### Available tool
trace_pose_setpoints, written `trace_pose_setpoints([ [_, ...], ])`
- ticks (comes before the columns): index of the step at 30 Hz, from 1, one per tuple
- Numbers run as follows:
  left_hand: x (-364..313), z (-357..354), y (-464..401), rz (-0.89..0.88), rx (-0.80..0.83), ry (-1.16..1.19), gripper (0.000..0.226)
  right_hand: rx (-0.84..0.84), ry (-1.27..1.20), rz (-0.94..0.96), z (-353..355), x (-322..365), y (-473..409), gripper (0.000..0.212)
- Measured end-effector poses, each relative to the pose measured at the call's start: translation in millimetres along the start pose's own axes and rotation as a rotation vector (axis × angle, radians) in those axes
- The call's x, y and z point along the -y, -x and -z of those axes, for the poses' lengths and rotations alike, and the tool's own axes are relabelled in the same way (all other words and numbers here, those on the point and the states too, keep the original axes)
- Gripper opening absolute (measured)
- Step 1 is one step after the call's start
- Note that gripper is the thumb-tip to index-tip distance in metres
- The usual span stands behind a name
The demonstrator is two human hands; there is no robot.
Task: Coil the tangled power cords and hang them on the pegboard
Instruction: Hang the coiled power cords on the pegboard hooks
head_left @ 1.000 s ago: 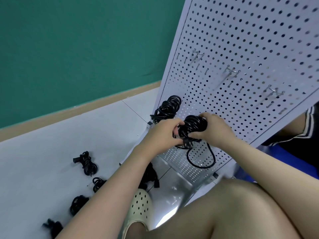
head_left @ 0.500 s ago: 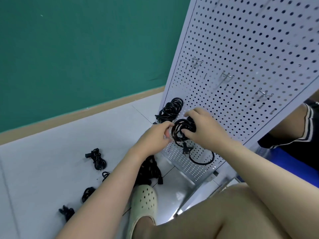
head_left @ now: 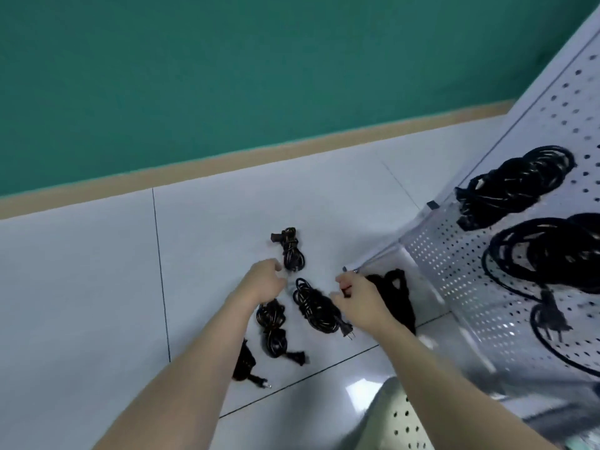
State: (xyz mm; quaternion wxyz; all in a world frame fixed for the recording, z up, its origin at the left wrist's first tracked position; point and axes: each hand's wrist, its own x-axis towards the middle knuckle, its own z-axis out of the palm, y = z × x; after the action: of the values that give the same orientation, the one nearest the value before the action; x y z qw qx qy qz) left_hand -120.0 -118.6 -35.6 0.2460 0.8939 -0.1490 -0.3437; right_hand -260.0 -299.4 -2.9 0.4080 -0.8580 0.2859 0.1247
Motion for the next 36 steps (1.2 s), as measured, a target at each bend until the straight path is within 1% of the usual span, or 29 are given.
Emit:
trace_pose_setpoints([
  [2,14.6,-25.3,-16.4,0.025,0.052,-0.022,0.053,0.042,0.037,0.003,-24.1,-12.2,-23.2,0.049],
  [4,19.9,-45.9,-30.8,0.043,0.113,-0.094,0.055,0.089,0.089,-0.016,-43.7,-20.4,-41.2,0.051],
  [6,19.0,-60.8,-42.3,0.040,0.145,-0.125,0.046,0.140,0.142,-0.044,-59.1,-25.3,-53.3,0.038],
  [7,18.6,-67.1,-48.6,0.034,0.153,-0.120,0.042,0.149,0.179,-0.051,-65.4,-27.3,-58.0,0.034],
  [10,17.0,-78.0,-61.9,0.029,0.152,-0.058,0.040,0.142,0.331,-0.067,-75.8,-37.3,-69.3,0.045],
  [11,18.3,-79.9,-64.7,0.026,0.153,-0.009,0.040,0.147,0.324,-0.062,-75.8,-40.5,-70.3,0.044],
  [12,19.7,-81.4,-66.5,0.019,0.158,0.050,0.041,0.169,0.246,-0.065,-75.5,-45.3,-70.9,0.037],
  [13,20.9,-81.3,-66.5,0.013,0.163,0.110,0.045,0.197,0.112,-0.083,-75.5,-49.8,-70.8,0.030],
  [14,21.1,-80.3,-65.5,0.000,0.166,0.179,0.048,0.214,-0.017,-0.110,-75.1,-53.1,-69.3,0.025],
  [15,21.5,-78.3,-63.7,-0.020,0.166,0.239,0.050,0.229,-0.105,-0.121,-75.3,-54.5,-66.3,0.027],
  [16,20.0,-74.1,-61.6,-0.047,0.171,0.279,0.050,0.233,-0.180,-0.110,-77.2,-59.4,-65.8,0.036],
  [17,16.3,-67.6,-58.7,-0.080,0.191,0.305,0.044,0.229,-0.241,-0.092,-78.5,-61.2,-64.5,0.050],
  [18,11.5,-60.0,-55.4,-0.112,0.220,0.314,0.033,0.225,-0.287,-0.074,-76.5,-57.8,-60.1,0.057],
  [19,5.7,-51.5,-51.7,-0.140,0.242,0.307,0.022,0.211,-0.327,-0.051,-71.1,-48.6,-53.9,0.055],
  [21,-6.8,-35.0,-43.0,-0.190,0.228,0.300,0.015,0.178,-0.382,-0.011,-59.7,-37.3,-45.1,0.036],
  [22,-12.6,-28.2,-38.1,-0.212,0.204,0.307,0.015,0.167,-0.405,-0.001,-52.6,-31.7,-39.9,0.033],
  [25,-32.7,-11.3,-20.2,-0.273,0.168,0.311,0.022,0.170,-0.440,0.020,-24.1,-13.9,-19.9,0.037],
  [28,-62.8,5.1,1.3,-0.333,0.196,0.310,0.036,0.203,-0.384,0.049,12.4,2.1,4.5,0.035],
  [30,-91.1,17.5,20.8,-0.388,0.208,0.290,0.045,0.188,-0.355,0.090,36.4,16.0,24.2,0.031],
  [32,-121.9,32.7,44.1,-0.437,0.183,0.272,0.047,0.138,-0.383,0.132,60.2,31.3,47.0,0.029],
  [34,-151.0,48.0,67.5,-0.508,0.154,0.307,0.051,0.060,-0.446,0.159,85.2,47.7,71.0,0.028],
  [36,-178.6,62.6,92.5,-0.582,0.150,0.375,0.045,-0.001,-0.529,0.200,110.8,64.7,98.2,0.028],
])
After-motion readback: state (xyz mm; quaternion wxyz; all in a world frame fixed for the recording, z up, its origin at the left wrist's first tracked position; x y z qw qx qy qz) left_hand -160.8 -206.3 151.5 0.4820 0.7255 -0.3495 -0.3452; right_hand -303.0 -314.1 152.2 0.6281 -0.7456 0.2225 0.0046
